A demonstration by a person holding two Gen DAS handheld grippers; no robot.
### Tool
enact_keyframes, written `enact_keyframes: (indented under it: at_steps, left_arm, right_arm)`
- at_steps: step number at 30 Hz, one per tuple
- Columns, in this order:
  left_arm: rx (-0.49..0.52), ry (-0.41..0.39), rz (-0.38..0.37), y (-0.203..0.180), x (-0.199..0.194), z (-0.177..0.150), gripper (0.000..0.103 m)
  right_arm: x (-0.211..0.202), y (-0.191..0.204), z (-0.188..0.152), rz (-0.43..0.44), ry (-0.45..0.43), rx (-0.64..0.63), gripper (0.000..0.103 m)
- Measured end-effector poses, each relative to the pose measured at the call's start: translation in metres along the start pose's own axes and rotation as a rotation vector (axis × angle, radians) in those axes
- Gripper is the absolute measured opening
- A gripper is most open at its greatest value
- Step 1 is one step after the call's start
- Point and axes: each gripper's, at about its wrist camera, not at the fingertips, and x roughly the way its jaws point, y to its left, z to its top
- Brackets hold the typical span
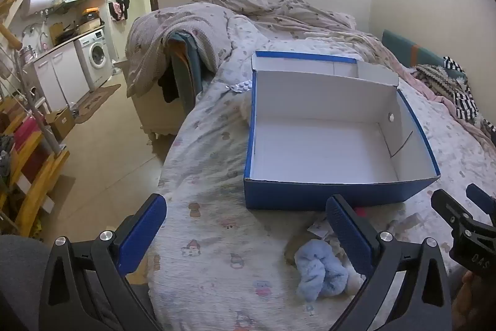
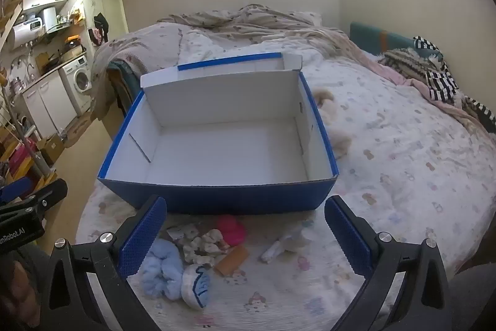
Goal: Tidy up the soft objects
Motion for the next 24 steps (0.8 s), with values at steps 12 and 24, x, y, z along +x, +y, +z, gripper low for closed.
enact_keyframes:
  at_steps: [12, 24]
  left_arm:
    - [0.004, 0.008, 0.004, -0.0011, -0.0007, -0.0001, 0.103]
    - [-0.003, 0.009, 0.009, 0.0017, 0.0028, -0.0041, 0.103]
  right_arm:
    - [0.0009, -0.001, 0.0007, -0.006, 0.003, -0.004, 0.103]
    - [0.0002, -0.0003, -0.0007, -0.008, 0.002, -0.005, 0.103]
